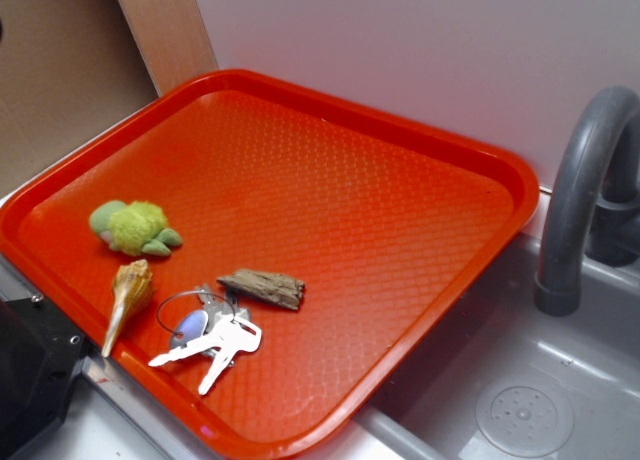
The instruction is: Grab the silver keys.
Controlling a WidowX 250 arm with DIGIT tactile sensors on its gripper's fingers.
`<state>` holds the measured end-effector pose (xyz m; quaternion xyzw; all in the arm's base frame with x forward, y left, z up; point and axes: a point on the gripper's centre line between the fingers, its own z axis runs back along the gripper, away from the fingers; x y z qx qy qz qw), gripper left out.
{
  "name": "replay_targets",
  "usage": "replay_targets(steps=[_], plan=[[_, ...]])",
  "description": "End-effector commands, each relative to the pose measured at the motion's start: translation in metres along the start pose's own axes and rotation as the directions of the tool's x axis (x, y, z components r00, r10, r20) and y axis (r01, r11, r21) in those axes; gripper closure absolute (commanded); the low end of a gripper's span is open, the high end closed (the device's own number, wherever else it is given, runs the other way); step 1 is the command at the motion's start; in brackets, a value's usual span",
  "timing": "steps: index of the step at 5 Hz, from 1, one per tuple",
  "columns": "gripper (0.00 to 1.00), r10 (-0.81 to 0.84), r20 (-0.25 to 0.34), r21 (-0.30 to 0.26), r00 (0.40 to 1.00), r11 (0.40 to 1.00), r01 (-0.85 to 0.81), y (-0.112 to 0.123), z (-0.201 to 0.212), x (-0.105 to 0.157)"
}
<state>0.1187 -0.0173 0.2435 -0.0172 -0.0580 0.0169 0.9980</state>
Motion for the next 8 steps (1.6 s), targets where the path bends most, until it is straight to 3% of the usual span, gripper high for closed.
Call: replay_targets(steps=[1, 2, 3, 4, 6, 7, 8], plan=[[0.0, 0.0, 0.0, 0.0, 1.0, 1.0, 0.0, 0.0, 0.0, 0.0], [0.0, -0.229, -0.021, 0.005, 0.973, 0.973, 0.229, -0.037, -0.017, 0.012], [0.0, -0.413, -0.028, -0.003, 0.91, 0.911, 0.413, -0.075, -0.036, 0.008], [0.0, -0.539, -0.006, -0.049, 0.842, 0.841, 0.539, -0.087, -0.059, -0.006], [0.0, -0.573, -0.006, 0.025, 0.819, 0.819, 0.573, -0.065, -0.12, -0.02], [0.0, -0.601, 0.021, 0.034, 0.799, 0.799, 0.6, -0.064, -0.15, -0.008], [0.0, -0.673, 0.071, -0.006, 0.736, 0.738, 0.675, -0.069, -0.185, 0.007]])
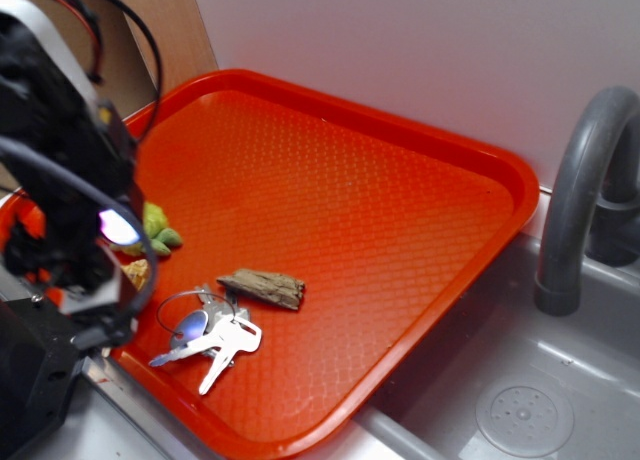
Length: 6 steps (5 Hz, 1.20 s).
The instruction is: Grab the silver keys.
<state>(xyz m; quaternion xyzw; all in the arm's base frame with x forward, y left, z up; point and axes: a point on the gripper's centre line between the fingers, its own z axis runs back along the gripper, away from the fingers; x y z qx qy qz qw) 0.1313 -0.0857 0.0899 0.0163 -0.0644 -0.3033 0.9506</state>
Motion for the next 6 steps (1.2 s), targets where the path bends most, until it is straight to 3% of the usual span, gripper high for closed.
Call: replay_targets(steps=[1, 2, 6], plan=[[0.0, -0.107, 0.065, -0.049, 0.992, 0.993, 0.111, -0.001, -0.04, 0.03], [1.0, -0.003, 0.074, -0.054, 0.997, 0.999, 0.007, -0.002, -0.044, 0.028], [1.0, -0.033, 0.015, -0.025, 0.999, 0.999, 0.034, -0.01, -0.026, 0.027]])
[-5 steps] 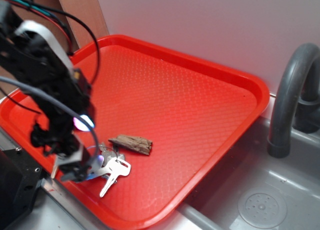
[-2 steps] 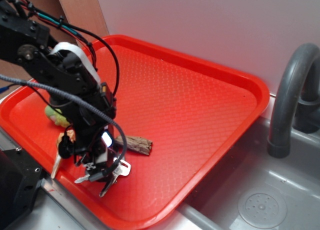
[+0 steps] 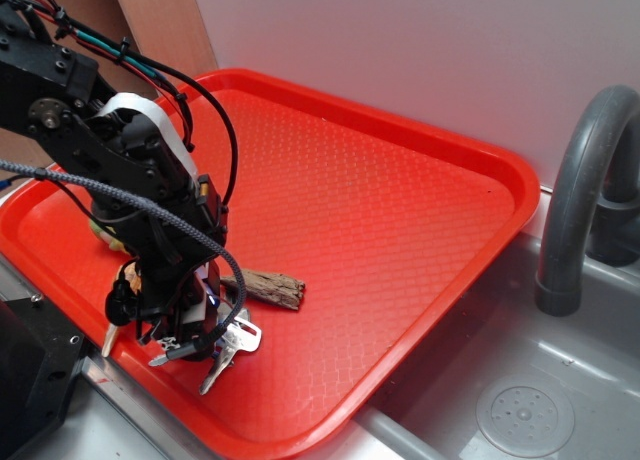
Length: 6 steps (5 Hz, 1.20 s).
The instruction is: Grab the silver keys.
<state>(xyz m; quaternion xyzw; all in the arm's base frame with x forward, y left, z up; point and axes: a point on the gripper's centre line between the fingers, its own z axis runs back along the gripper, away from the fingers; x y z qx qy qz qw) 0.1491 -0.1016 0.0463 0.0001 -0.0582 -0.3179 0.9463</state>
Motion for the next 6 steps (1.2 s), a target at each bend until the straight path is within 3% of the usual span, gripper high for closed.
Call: replay_targets(steps=[1, 2, 3, 4, 5, 6], plan=[[1.0, 0.1, 0.026, 0.034, 0.995, 0.994, -0.101, 0.017, 0.068, 0.014], [1.0, 0.322, 0.157, 0.112, 0.934, 0.933, -0.341, 0.065, 0.12, -0.007], [1.0, 0.486, 0.215, 0.215, 0.847, 0.822, -0.527, 0.096, 0.176, -0.039], [1.0, 0.534, 0.113, 0.188, 0.838, 0.817, -0.545, 0.136, 0.225, -0.041], [1.0, 0.592, -0.013, 0.101, 0.806, 0.803, -0.588, 0.146, 0.224, -0.029], [1.0, 0.627, -0.02, 0.036, 0.779, 0.779, -0.626, 0.141, 0.216, -0.028]])
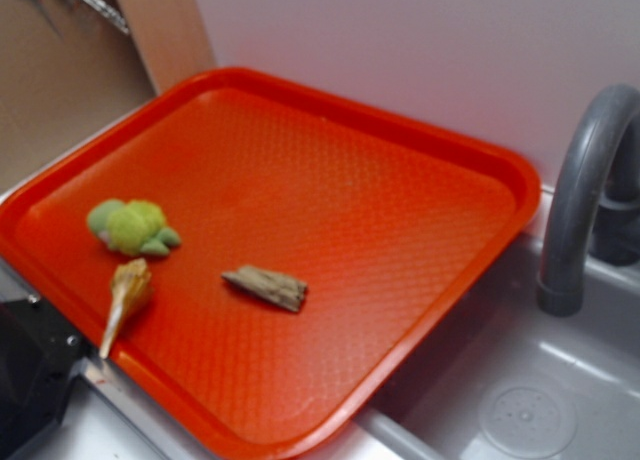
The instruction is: Grab the silver keys.
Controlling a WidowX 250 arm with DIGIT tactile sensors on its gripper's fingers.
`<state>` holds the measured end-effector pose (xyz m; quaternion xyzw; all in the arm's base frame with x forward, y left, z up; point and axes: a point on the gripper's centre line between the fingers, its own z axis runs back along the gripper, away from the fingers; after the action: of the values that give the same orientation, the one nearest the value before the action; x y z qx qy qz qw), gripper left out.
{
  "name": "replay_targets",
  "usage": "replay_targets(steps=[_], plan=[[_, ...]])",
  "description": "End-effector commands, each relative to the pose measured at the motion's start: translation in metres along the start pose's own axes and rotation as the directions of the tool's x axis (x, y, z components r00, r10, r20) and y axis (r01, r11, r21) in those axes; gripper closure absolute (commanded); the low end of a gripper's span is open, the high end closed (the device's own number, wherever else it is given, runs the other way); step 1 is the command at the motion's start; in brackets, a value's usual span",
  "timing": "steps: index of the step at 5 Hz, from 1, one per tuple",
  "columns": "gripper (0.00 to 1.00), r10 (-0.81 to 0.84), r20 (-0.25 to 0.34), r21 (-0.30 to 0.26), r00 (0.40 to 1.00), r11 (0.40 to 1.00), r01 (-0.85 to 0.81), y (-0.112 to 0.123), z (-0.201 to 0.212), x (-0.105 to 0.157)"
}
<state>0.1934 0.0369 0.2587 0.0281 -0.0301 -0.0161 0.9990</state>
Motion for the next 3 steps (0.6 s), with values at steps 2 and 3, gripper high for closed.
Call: replay_targets(steps=[2, 3], plan=[[1.0, 0.049, 0.014, -0.092, 0.999, 0.995, -0.048, -0.0061, -0.002, -0.0073], [1.0, 0.053, 0.02, -0.081, 0.998, 0.995, -0.052, -0.0078, -0.0028, -0.0086]])
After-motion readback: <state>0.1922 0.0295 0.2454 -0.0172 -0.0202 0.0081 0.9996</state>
